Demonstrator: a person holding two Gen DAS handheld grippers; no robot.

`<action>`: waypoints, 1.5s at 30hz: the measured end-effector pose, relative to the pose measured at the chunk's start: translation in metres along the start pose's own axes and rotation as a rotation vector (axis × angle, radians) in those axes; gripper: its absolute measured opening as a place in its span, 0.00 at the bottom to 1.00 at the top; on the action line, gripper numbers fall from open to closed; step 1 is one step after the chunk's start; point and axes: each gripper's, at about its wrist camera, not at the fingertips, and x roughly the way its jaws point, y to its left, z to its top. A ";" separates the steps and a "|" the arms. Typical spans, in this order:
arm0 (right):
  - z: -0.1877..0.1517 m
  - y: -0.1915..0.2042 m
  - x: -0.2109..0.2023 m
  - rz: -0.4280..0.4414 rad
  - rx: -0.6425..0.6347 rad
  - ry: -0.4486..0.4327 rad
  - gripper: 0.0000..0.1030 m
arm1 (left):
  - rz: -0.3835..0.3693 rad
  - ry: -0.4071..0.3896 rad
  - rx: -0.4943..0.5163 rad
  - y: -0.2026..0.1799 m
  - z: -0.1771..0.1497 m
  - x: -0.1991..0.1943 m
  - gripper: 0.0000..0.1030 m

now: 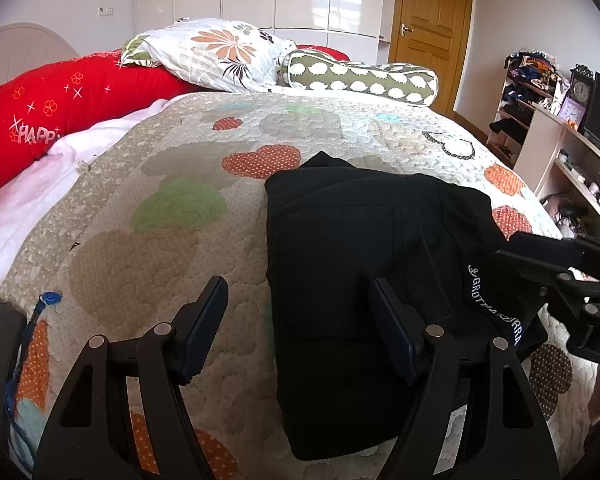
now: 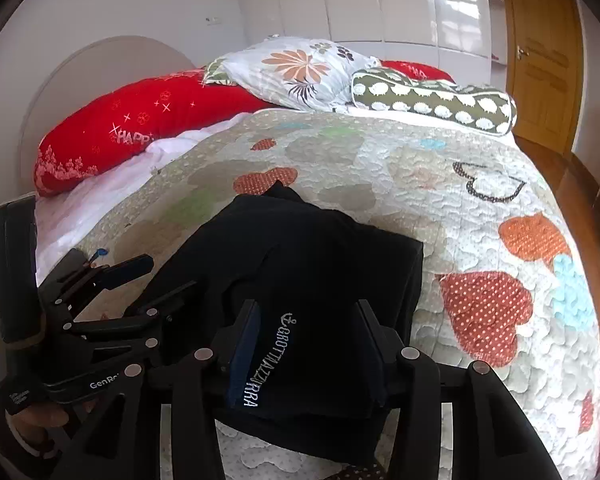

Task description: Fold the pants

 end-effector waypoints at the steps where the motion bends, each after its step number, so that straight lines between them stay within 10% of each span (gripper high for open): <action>1: 0.000 0.000 0.001 -0.002 0.004 0.003 0.45 | -0.002 0.000 -0.001 0.000 0.000 0.000 0.71; 19: 0.004 -0.012 0.005 -0.027 0.043 0.012 0.47 | -0.025 0.002 -0.002 0.002 0.002 -0.001 0.71; 35: 0.025 0.013 -0.031 -0.194 0.051 -0.070 0.47 | 0.074 -0.146 -0.018 0.007 0.013 -0.029 0.71; 45: 0.030 0.051 -0.068 -0.134 0.143 -0.159 0.60 | 0.070 -0.192 -0.032 0.010 0.013 -0.068 0.71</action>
